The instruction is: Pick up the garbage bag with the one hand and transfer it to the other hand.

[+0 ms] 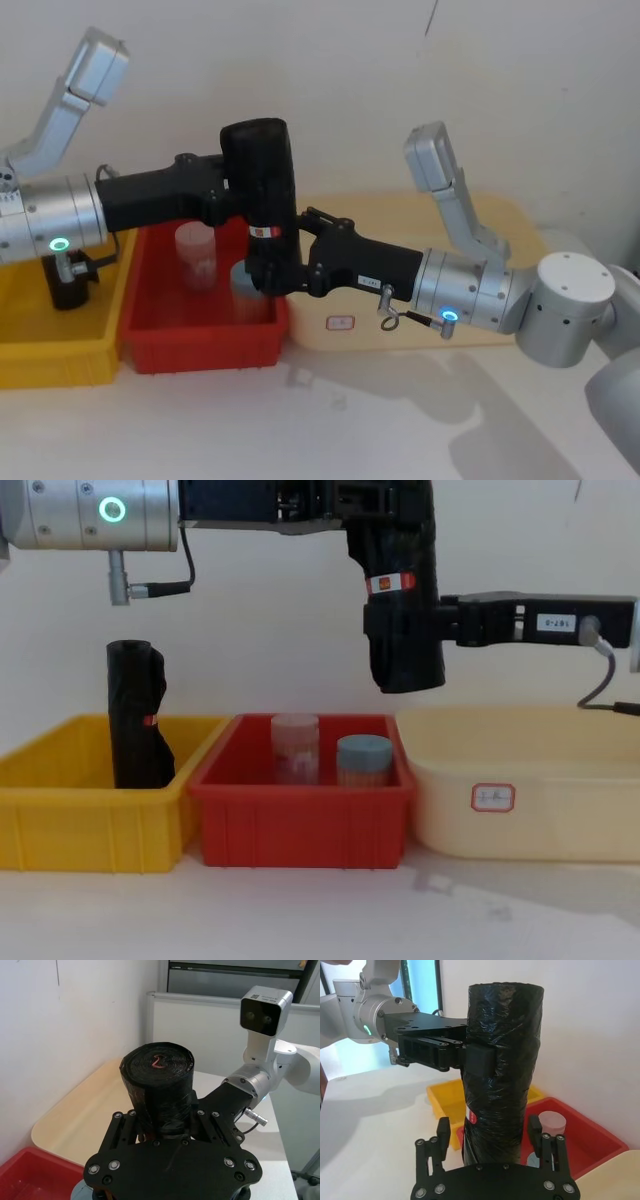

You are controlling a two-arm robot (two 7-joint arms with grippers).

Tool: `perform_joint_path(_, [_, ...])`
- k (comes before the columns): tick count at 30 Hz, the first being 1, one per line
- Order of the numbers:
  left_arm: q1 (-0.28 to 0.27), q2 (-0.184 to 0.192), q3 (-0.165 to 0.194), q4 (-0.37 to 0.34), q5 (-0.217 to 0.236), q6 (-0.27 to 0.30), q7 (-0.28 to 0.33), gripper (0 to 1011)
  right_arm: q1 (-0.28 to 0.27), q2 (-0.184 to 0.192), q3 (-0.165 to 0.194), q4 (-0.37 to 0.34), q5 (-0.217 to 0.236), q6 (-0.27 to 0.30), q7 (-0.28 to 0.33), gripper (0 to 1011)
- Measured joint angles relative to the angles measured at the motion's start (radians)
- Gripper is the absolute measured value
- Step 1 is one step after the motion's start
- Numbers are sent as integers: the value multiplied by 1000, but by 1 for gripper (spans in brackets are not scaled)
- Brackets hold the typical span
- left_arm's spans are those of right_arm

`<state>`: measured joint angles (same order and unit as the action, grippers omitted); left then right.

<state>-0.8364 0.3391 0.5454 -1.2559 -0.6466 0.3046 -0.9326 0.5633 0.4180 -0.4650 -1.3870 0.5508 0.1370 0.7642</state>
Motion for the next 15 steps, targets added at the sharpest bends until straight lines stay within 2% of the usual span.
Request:
perform_joint_path(8, [-6,-2,5,9,-4,0,-8,447,6,-3,-4,10,2,1,0,763])
perform_joint_path(12, [-8,-2,7,11,-5,0,-10,447,8,-3,-5,13,2,1,0,611])
perform_joint_path(15, [-9,-2,7,12,-6,0,-12,447,9,-4,-6,15,2,1,0,537])
